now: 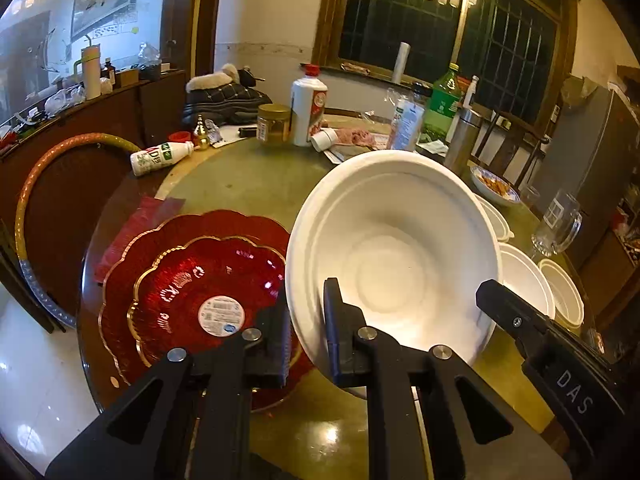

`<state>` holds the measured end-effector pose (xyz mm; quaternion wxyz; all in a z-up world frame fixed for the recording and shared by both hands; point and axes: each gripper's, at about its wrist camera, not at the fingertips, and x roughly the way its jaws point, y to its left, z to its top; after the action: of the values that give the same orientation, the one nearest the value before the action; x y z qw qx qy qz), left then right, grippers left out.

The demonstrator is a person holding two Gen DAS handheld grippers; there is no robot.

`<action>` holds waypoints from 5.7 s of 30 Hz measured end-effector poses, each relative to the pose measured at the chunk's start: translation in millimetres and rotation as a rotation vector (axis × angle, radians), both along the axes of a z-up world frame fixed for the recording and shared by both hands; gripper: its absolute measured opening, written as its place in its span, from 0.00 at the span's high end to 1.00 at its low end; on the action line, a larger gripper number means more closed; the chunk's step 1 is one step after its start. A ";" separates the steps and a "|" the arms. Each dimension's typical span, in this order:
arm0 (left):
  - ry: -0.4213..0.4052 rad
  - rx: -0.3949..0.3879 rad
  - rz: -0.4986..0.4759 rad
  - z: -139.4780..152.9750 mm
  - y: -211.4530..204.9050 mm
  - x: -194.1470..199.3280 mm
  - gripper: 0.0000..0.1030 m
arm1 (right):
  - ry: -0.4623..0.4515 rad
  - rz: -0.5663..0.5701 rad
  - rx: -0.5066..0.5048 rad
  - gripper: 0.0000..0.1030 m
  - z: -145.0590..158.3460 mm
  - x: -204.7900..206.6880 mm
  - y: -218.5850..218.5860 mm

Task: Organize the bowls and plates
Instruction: 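Carry the white bowl over the stacked red plates, then lower the held white foam bowl into the red plate stack with both tools, then open both tools and release the white bowl on the plates, then move both tools to the second white foam bowl and grasp its rim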

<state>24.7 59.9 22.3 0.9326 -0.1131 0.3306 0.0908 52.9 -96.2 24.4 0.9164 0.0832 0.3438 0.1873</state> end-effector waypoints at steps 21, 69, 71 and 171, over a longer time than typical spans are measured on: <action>0.056 -0.013 0.159 -19.6 73.6 -9.3 0.88 | 0.069 0.164 -0.016 0.91 -18.9 21.6 88.8; 0.185 0.004 0.190 -62.0 91.6 4.6 0.87 | 0.191 0.215 -0.116 0.91 -64.6 44.5 129.2; 0.190 0.005 0.189 -64.2 92.0 4.3 0.86 | 0.195 0.216 -0.120 0.91 -65.8 44.8 129.5; 0.242 -0.080 -0.348 -48.5 -158.6 105.3 0.89 | 0.299 -0.321 0.299 0.93 -64.8 67.4 -211.5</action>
<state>130.0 -98.7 -26.2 0.8824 -0.0796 0.4582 -0.0717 120.3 -307.7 -40.4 0.8508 0.2981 0.4264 0.0739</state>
